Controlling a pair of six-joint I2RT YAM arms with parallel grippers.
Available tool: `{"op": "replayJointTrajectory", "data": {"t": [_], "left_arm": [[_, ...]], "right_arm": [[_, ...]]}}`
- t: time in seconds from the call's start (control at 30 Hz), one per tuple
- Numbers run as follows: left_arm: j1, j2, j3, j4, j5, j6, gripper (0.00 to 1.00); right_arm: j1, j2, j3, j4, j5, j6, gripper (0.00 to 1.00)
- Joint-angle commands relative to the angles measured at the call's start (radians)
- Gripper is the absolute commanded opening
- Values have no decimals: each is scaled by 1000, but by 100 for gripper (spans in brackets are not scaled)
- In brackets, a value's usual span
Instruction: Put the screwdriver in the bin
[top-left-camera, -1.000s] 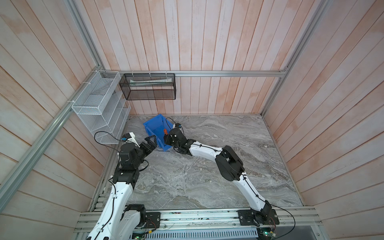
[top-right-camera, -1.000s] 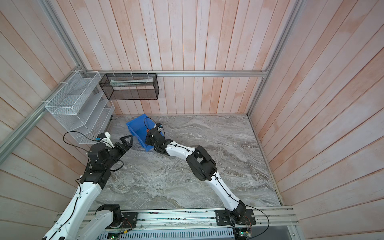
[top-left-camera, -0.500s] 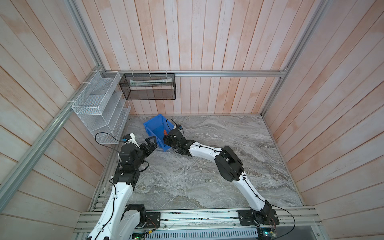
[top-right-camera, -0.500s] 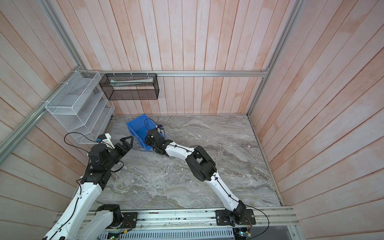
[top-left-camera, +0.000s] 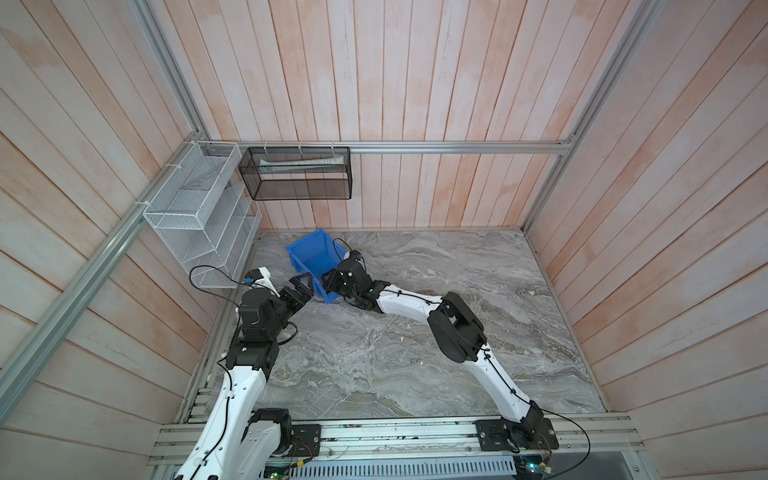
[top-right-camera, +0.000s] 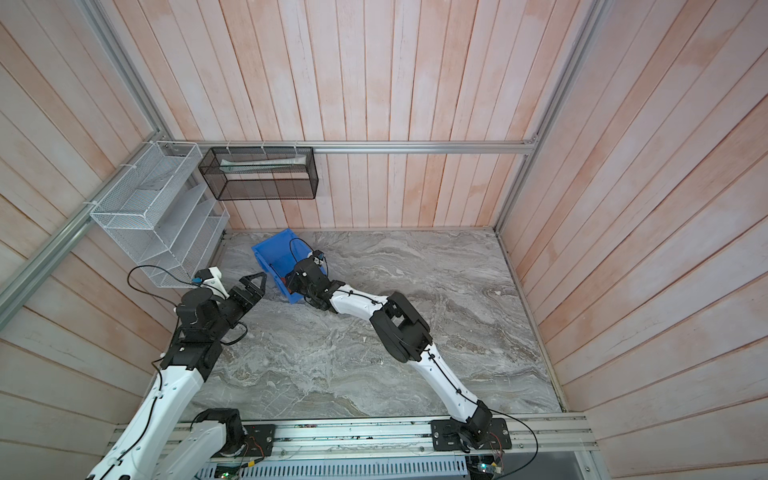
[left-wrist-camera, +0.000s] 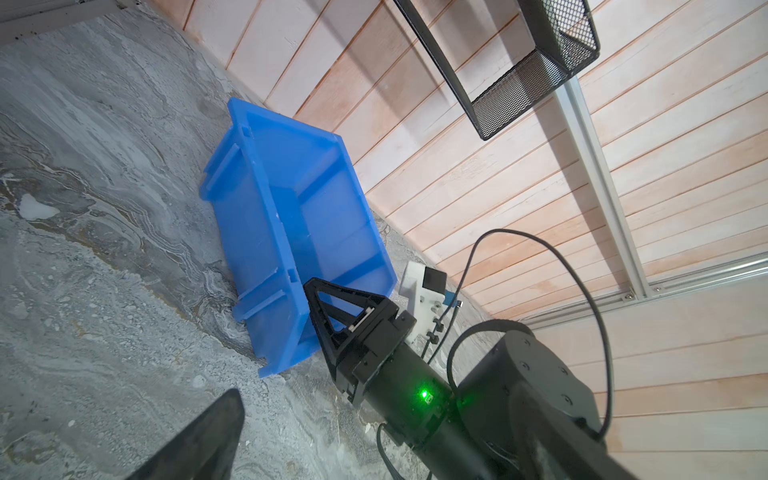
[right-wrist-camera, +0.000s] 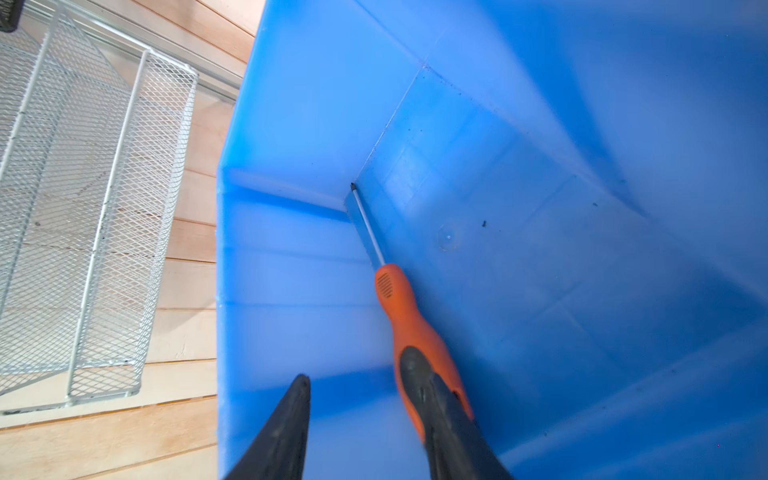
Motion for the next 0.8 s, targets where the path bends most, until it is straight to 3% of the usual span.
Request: {"op": "replayJointTrajectory", "data": {"t": [0.0, 0.23, 0.3, 0.5, 0.77], "left_arm": [[6, -14, -13, -3, 10, 6, 100], [7, -16, -11, -12, 3, 11, 100], [6, -19, -11, -11, -2, 11, 100], [7, 6, 22, 3, -32, 20, 100], [7, 26, 31, 55, -94, 23, 100]], "right_arm": [[3, 3, 18, 32, -25, -10, 47], [1, -85, -40, 67, -11, -79, 52], [1, -127, -78, 91, -1, -105, 58], [-5, -302, -249, 177, 47, -239, 97], [-96, -639, -666, 328, 194, -406, 98]]}}
